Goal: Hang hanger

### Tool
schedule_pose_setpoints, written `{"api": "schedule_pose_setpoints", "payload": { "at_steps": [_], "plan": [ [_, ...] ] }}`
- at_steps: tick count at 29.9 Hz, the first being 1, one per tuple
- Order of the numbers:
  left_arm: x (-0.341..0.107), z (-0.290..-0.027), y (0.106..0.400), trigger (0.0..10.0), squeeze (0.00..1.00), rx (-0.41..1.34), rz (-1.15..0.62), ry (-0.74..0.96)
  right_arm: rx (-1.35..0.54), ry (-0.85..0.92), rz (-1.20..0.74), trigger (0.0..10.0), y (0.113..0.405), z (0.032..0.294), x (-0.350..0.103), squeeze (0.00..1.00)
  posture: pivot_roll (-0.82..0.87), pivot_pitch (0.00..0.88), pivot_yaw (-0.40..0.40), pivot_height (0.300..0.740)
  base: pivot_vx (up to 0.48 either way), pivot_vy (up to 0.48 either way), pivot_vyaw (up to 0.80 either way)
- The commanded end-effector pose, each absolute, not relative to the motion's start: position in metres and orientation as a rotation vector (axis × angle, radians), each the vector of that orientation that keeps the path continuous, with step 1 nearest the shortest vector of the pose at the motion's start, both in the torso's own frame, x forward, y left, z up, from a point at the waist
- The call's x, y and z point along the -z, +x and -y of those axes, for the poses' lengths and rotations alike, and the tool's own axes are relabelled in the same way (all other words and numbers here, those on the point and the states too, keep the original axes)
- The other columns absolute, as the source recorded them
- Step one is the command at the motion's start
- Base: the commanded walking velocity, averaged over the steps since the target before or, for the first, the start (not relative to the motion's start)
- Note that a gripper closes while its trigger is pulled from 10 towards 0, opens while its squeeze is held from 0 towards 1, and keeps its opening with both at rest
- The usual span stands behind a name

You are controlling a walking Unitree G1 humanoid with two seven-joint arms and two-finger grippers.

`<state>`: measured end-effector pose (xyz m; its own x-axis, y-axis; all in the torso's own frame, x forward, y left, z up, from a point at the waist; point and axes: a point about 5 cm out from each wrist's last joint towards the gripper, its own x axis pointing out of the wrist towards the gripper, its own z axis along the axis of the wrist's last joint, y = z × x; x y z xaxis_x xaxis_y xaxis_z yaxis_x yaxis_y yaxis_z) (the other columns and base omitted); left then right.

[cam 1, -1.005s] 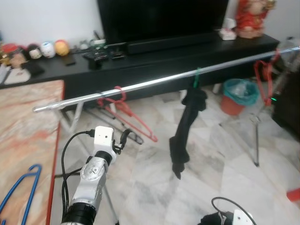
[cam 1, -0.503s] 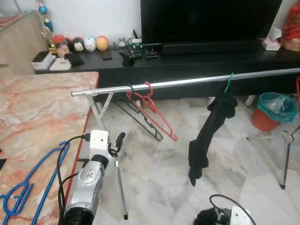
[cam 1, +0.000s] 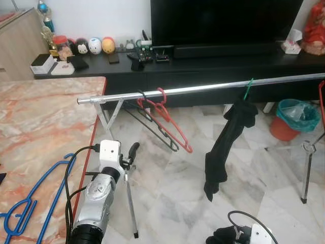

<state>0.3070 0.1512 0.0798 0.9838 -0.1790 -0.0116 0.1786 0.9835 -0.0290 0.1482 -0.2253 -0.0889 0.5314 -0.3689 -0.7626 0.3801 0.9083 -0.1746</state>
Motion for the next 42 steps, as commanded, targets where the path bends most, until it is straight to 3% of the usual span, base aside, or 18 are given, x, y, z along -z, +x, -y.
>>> {"api": "schedule_pose_setpoints", "payload": {
  "at_steps": [1,16,30,42],
  "plan": [
    [-0.0876,-0.1487,0.3107,10.0,0.00,0.187,0.012,-0.033,0.450,0.014,-0.884,10.0,0.1508,0.2264,0.0871,0.00,0.01,0.000,0.014,0.740,0.345,0.000,0.00],
    [-0.0890,-0.1471,0.3108,10.0,0.00,0.197,0.018,-0.048,0.452,0.032,-0.913,10.0,0.1443,0.2294,0.0898,0.00,0.01,0.000,0.012,0.740,0.342,0.000,-0.15],
    [-0.0926,-0.1492,0.3104,10.0,0.00,0.193,0.036,-0.065,0.432,0.022,-0.929,10.0,0.1428,0.2286,0.0909,0.00,0.01,0.000,0.014,0.740,0.000,0.000,-0.75],
    [-0.0934,-0.1502,0.3093,10.0,0.00,0.186,0.036,-0.064,0.419,0.023,-0.920,10.0,0.1429,0.2262,0.0911,0.00,0.01,0.000,0.015,0.740,0.000,0.000,0.00]
  ]
}}
